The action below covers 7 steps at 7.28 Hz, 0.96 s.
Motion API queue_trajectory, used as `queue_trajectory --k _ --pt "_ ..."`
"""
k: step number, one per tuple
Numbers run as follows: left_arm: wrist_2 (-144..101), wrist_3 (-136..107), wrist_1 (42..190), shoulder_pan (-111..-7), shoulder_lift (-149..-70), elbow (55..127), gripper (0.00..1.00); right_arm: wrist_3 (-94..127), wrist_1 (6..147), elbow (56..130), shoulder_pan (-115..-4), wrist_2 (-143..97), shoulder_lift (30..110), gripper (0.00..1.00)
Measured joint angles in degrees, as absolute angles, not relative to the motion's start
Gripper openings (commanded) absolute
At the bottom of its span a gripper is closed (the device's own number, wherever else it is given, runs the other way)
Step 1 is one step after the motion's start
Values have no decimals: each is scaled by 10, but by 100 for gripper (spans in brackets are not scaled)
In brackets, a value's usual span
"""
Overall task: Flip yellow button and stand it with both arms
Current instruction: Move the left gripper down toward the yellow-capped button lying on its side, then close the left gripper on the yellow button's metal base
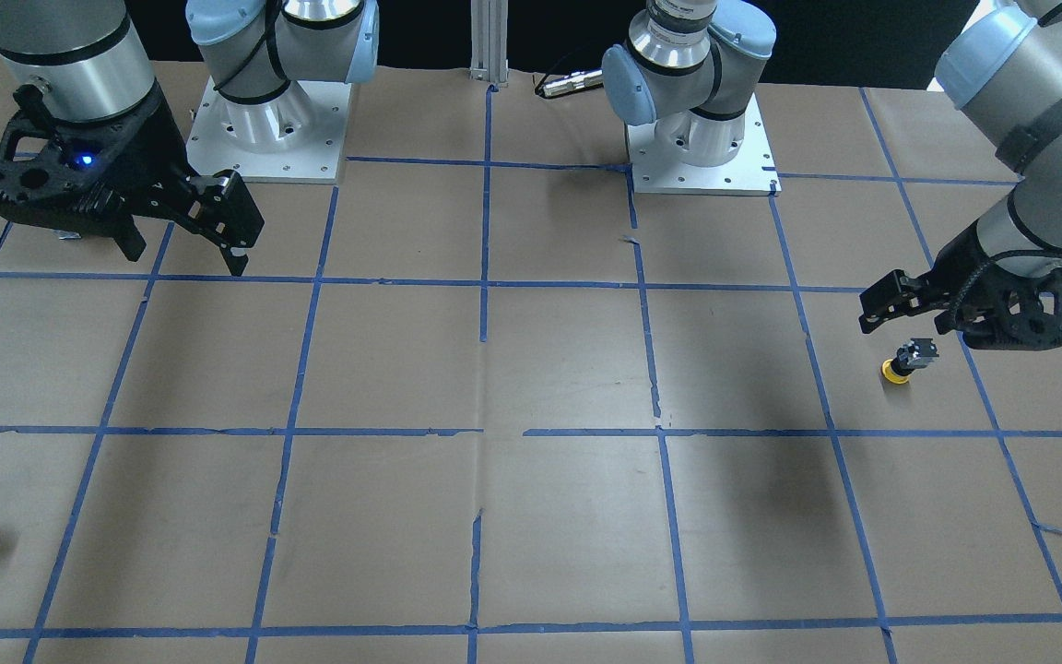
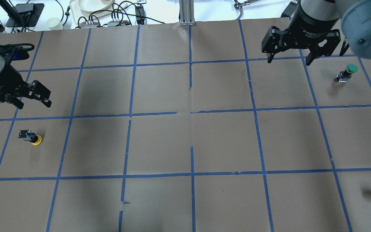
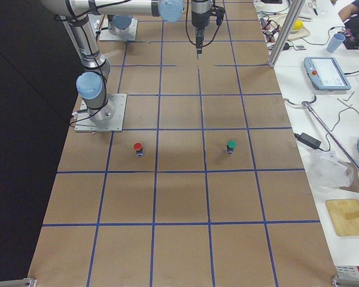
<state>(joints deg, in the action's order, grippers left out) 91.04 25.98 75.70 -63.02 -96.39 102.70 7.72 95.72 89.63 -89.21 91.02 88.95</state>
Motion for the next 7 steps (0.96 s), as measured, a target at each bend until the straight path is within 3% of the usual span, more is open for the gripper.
queue_trajectory --k 7 --pt "910 324 647 -543 -967 1122 99 76 957 896 -892 911 889 100"
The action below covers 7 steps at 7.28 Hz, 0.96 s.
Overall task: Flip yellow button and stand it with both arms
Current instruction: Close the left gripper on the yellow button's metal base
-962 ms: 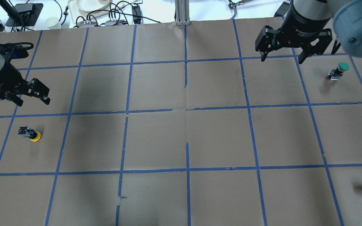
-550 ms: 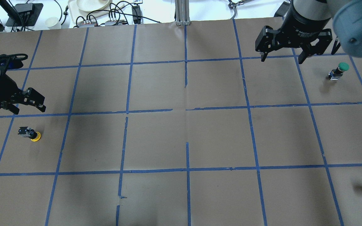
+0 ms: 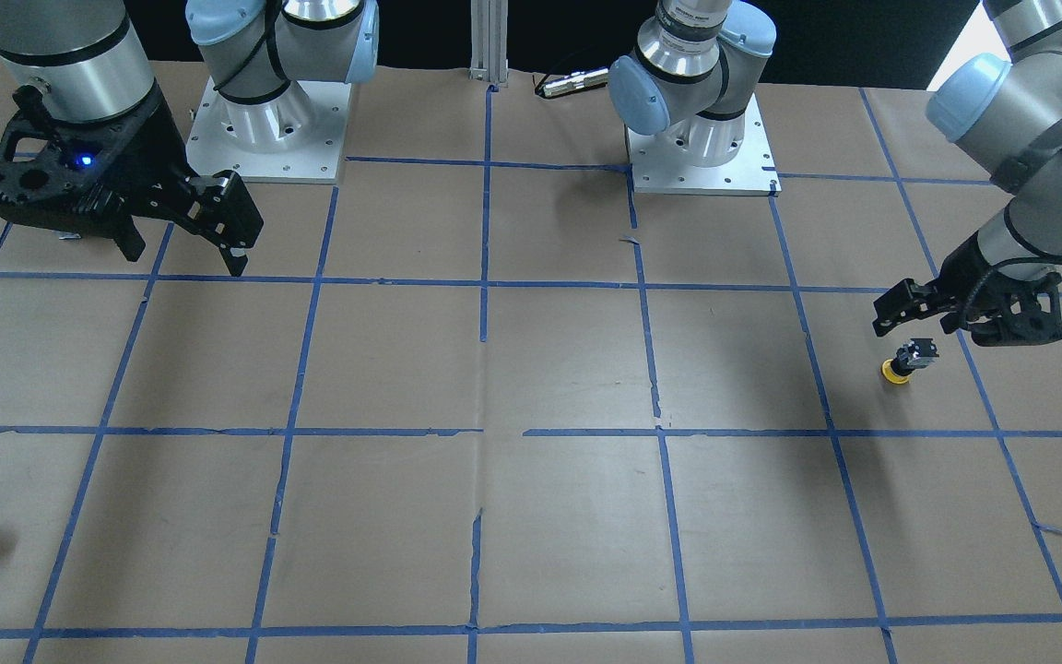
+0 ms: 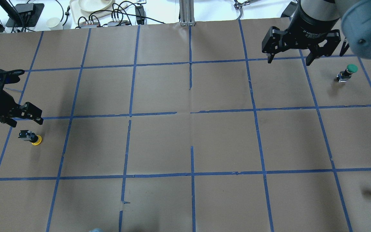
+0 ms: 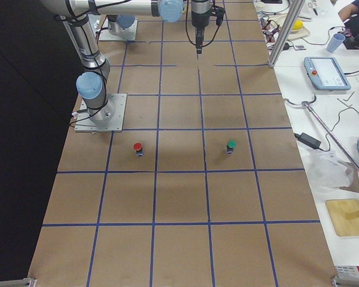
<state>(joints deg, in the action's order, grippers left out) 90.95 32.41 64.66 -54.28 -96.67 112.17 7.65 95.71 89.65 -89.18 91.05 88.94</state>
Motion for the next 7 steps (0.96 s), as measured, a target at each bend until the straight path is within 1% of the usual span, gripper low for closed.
queue_trajectory --k 4,6,7 --pt "906 409 597 -487 -994 1154 99 76 957 896 -892 911 890 100" --pt "907 426 560 -479 -1009 1173 83 76 957 896 -892 911 890 100" --pt "907 432 545 -478 -1018 1175 70 76 957 896 -892 911 890 100"
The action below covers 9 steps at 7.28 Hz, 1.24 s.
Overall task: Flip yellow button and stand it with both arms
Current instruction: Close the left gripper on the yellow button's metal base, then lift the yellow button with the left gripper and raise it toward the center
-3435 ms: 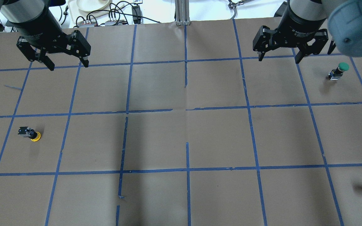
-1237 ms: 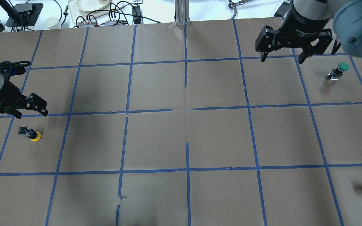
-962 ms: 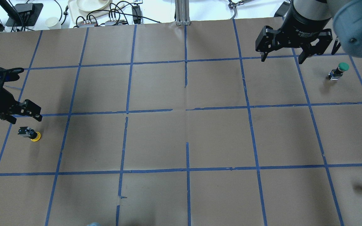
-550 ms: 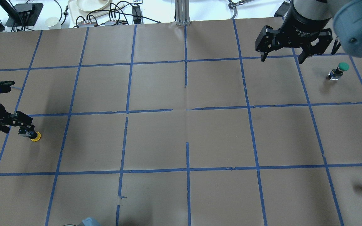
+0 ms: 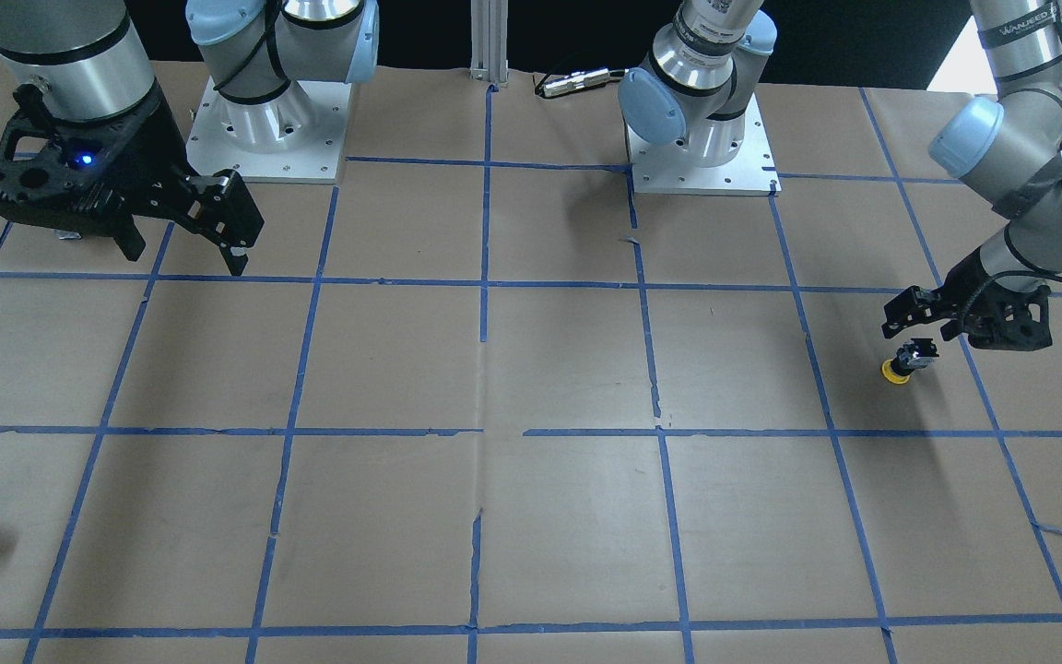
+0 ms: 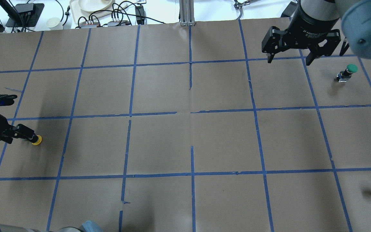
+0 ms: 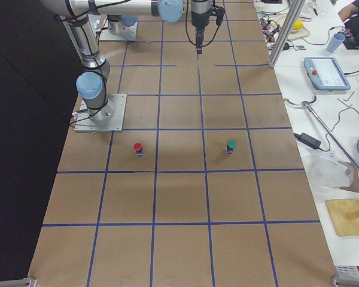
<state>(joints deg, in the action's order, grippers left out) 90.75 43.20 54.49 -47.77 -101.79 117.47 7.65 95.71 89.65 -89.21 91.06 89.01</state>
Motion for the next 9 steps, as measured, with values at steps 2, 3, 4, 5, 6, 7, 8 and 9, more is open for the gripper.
queue_trajectory --k 2,3,4,5,6,7,8,9 --pt "909 454 534 -477 -1027 1173 59 76 957 896 -892 911 890 100" --pt "909 458 532 -477 -1028 1171 58 76 957 896 -892 911 890 100" --pt "906 459 530 -477 -1030 1170 53 76 957 896 -892 911 890 100" --pt "905 459 529 -477 -1034 1169 33 76 957 896 -891 911 890 100" --pt "904 459 529 -478 -1036 1169 23 76 957 896 -891 911 890 100" --pt "903 457 529 -479 -1036 1168 22 77 957 896 -891 911 890 100" --pt "898 454 529 -482 -1032 1168 21 77 957 896 -891 911 890 100" --pt "883 453 529 -485 -1026 1166 21 77 957 896 -891 911 890 100"
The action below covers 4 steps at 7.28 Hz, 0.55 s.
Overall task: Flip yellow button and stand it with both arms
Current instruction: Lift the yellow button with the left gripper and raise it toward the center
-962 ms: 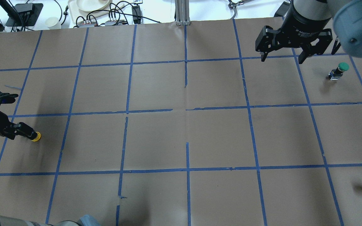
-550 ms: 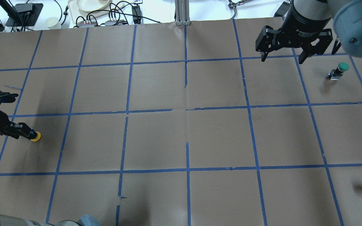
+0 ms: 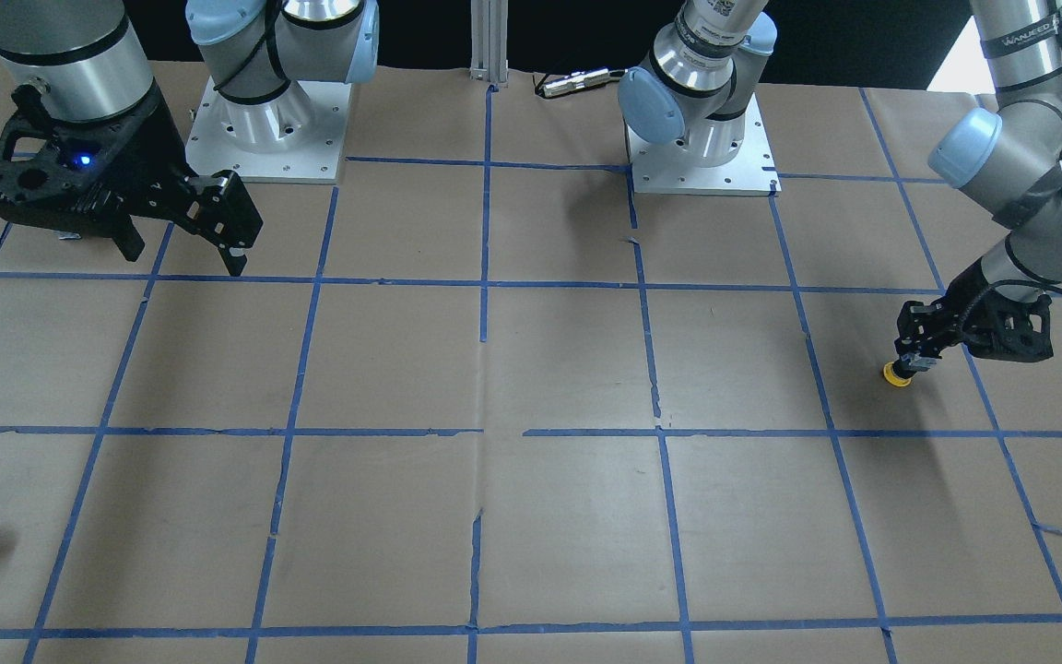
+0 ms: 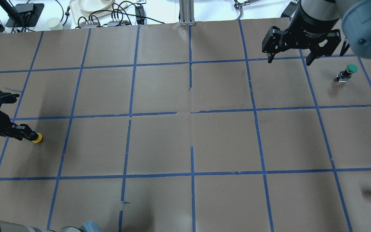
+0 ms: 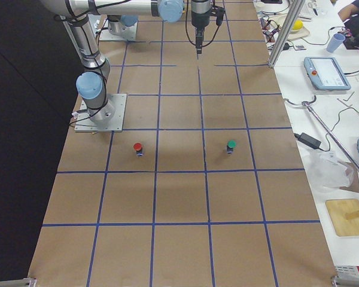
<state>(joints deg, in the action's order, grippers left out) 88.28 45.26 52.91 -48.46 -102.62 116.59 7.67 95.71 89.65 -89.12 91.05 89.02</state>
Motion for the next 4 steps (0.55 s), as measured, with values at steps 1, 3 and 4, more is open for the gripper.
queue_trajectory --k 1,3,4 --pt "855 450 536 -489 -1018 1160 21 77 957 896 -891 911 890 100" --pt "789 427 595 -531 -981 1140 21 78 957 896 -891 911 890 100" --pt "757 398 636 -569 -962 1122 21 77 957 896 -891 911 890 100"
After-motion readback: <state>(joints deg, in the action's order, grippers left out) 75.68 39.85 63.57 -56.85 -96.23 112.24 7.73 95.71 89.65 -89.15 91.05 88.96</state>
